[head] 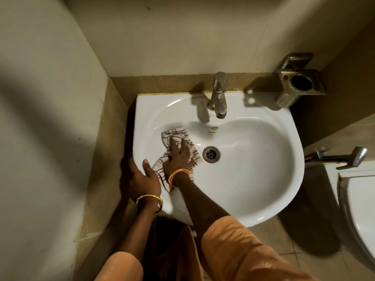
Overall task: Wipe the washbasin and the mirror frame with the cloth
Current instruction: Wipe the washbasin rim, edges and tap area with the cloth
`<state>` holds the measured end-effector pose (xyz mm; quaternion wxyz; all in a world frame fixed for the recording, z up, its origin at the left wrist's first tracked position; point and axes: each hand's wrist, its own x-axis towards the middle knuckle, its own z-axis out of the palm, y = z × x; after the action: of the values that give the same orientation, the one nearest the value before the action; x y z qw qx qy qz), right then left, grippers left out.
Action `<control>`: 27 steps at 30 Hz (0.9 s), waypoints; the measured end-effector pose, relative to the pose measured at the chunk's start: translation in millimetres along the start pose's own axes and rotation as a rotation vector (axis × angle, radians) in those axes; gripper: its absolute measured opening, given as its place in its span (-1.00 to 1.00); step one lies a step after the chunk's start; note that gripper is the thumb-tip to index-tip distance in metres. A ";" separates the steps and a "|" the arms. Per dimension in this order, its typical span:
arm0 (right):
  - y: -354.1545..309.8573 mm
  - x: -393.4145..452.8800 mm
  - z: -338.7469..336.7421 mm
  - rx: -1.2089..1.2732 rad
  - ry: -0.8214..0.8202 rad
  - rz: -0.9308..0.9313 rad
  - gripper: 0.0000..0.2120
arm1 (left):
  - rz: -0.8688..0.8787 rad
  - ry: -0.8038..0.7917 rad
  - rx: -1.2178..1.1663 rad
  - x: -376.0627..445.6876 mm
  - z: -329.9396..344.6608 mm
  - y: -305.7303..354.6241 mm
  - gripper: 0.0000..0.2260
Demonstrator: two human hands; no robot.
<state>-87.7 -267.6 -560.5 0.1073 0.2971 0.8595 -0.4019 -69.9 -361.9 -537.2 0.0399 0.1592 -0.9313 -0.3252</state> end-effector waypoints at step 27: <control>-19.0 -11.1 0.9 0.381 -0.084 -0.184 -0.46 | 0.015 -0.020 -0.139 -5.7 -17.8 5.9 -0.32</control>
<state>-90.2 -282.5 -544.5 0.0478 0.2153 0.7862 -0.5773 -62.9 -366.3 -519.4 0.0442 0.1456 -0.9080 -0.3904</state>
